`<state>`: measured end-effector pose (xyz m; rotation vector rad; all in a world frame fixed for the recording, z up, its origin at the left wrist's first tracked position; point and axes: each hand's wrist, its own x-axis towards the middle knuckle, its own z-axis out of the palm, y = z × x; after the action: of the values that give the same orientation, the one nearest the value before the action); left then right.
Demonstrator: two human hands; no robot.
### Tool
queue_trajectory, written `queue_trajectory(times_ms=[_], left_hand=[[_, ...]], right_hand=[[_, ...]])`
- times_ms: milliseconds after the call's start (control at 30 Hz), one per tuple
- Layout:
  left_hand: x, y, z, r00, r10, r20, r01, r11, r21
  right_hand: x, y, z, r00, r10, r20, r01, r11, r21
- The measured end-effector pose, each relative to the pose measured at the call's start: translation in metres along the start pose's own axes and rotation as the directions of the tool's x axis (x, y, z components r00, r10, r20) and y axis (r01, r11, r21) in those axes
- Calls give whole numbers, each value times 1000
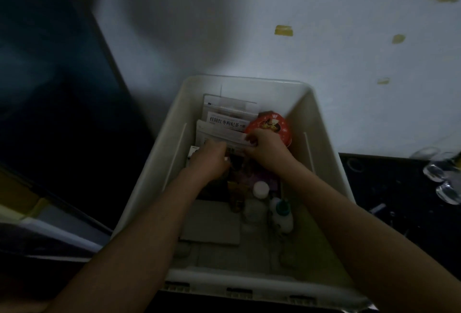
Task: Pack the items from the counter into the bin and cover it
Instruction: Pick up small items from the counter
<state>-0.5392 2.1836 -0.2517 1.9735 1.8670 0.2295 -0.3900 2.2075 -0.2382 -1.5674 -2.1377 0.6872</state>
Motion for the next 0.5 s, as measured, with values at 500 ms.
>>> queue_trajectory(times_ms=[500], left_hand=[[-28,206,17,912,269,-310,-377,848,-374]], right_hand=[[-88,109,-144,870,243,-429,-102,940,325]])
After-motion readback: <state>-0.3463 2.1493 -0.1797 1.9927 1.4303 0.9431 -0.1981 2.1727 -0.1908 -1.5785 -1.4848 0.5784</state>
